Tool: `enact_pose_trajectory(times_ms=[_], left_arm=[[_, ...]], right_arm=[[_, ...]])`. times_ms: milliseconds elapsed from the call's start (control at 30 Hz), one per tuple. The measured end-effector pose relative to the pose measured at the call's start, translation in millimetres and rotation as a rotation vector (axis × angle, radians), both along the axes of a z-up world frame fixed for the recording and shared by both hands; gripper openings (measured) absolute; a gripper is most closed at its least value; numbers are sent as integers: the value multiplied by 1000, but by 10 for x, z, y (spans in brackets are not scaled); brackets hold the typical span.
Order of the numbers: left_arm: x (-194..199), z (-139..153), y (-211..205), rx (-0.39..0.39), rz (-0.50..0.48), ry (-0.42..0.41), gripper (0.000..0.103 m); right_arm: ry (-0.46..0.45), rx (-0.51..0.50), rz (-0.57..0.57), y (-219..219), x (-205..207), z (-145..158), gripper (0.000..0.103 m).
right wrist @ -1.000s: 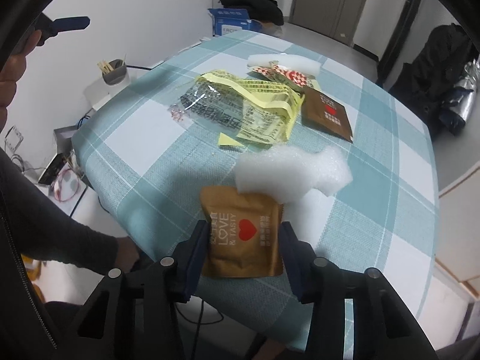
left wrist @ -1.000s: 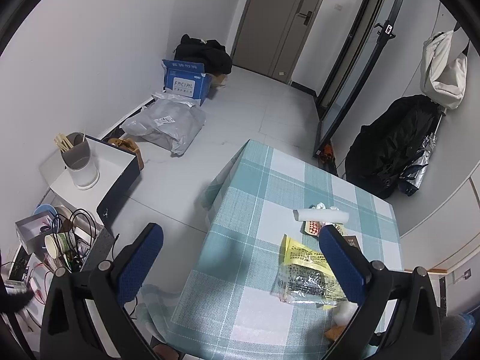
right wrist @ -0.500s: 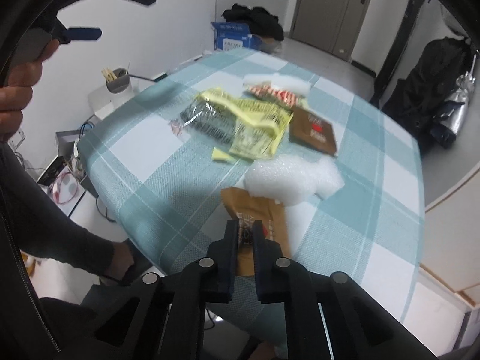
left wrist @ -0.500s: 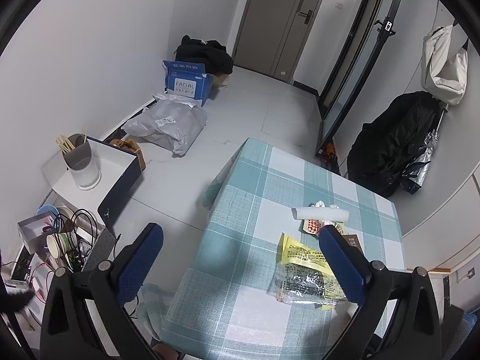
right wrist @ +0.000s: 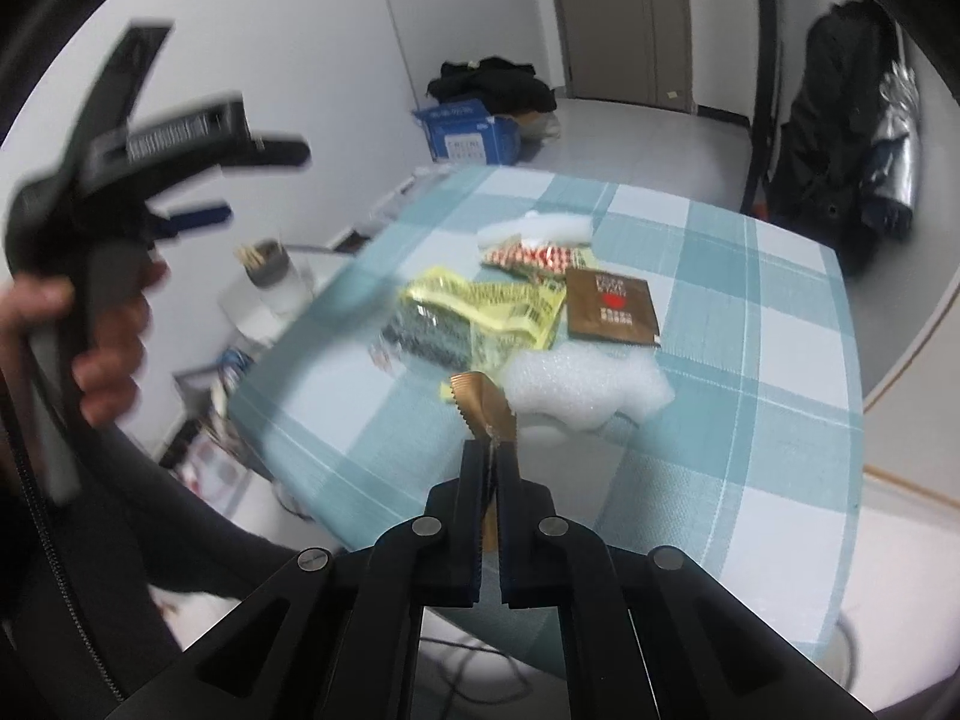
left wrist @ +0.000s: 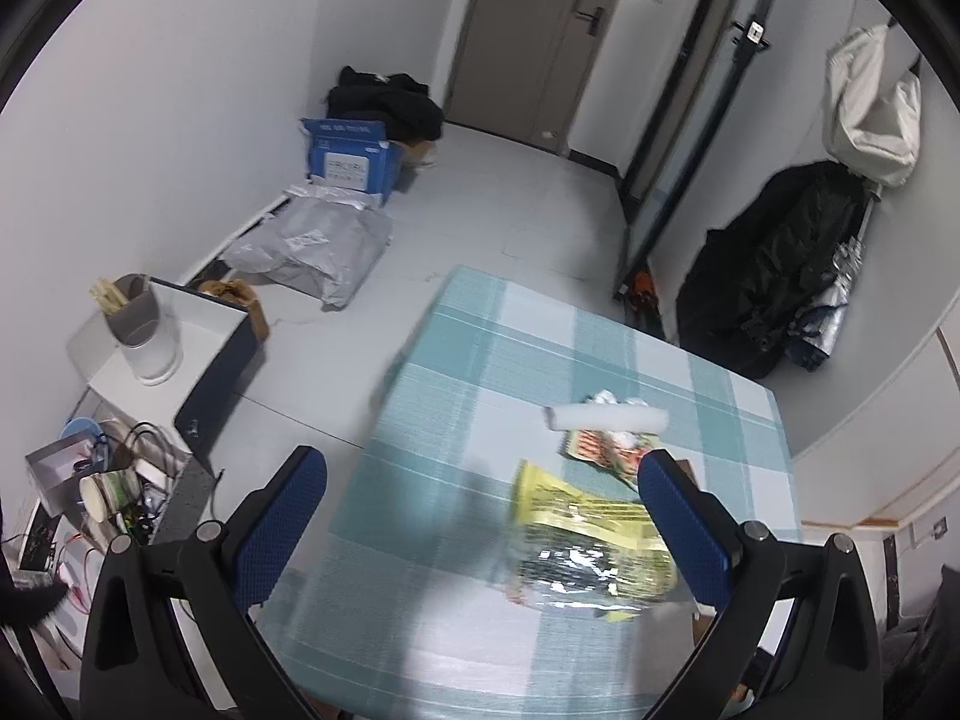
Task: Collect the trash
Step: 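Lift the brown wrapper with the right tool while the left tool reaches toward the brown LOVE wrapper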
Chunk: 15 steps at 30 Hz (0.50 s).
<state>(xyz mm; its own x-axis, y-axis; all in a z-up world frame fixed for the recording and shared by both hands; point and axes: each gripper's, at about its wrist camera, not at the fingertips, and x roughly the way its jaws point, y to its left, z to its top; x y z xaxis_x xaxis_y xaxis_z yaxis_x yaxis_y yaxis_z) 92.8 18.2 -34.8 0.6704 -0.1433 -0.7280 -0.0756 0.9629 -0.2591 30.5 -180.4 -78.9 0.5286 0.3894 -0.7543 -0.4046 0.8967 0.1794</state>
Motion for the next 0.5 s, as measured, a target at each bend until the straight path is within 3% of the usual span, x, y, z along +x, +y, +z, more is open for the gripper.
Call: enact_pose_trajectory(times_ms=[267,367,500], left_arm=[[174,-63,-430,32,-131,63,102],[245,-109,-537,-8,-185,99,102],[365,-176,-621,-73,-226,150,102]], right_arm=[[16,198,-40,-343,136,160,3],[48,272,-25,-422,200,159,3],[130,291,22,-349,235,9,3]])
